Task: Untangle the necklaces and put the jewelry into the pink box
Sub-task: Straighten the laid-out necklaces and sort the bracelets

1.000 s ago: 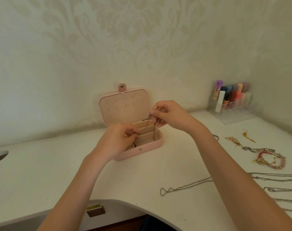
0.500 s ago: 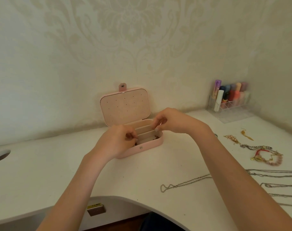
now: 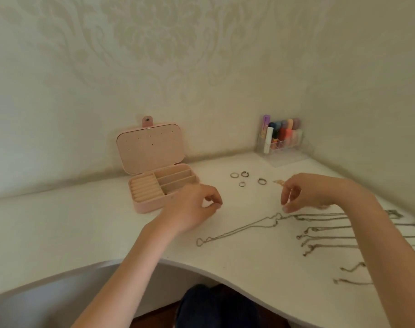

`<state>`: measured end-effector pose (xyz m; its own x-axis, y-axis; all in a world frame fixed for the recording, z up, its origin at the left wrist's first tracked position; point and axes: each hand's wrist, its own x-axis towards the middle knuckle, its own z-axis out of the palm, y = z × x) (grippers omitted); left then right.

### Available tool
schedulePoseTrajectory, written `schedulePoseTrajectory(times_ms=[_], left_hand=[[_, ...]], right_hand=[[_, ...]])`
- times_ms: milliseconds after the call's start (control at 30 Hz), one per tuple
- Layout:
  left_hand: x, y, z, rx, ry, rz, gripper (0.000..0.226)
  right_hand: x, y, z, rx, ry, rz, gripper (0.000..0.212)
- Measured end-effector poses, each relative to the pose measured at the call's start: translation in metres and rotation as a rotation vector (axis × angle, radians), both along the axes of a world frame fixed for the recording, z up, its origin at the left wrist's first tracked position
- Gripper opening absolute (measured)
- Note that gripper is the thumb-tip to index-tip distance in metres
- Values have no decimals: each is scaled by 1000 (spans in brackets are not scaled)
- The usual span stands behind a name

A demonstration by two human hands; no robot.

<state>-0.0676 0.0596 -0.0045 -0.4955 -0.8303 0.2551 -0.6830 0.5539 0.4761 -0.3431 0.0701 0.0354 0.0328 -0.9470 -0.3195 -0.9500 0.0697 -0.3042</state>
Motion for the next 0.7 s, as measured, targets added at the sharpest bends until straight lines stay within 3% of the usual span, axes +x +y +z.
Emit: schedulePoseTrajectory(times_ms=[200, 367, 700], left_hand=[[-39, 16, -14, 147, 8, -112, 26], [-49, 19, -26, 130, -42, -91, 39], [-50, 17, -40, 105, -33, -93, 12]], right_hand=[[7, 16, -24, -51, -56, 19, 26], [17, 18, -32, -122, -116, 86, 23], [20, 18, -37, -143, -79, 220, 13]])
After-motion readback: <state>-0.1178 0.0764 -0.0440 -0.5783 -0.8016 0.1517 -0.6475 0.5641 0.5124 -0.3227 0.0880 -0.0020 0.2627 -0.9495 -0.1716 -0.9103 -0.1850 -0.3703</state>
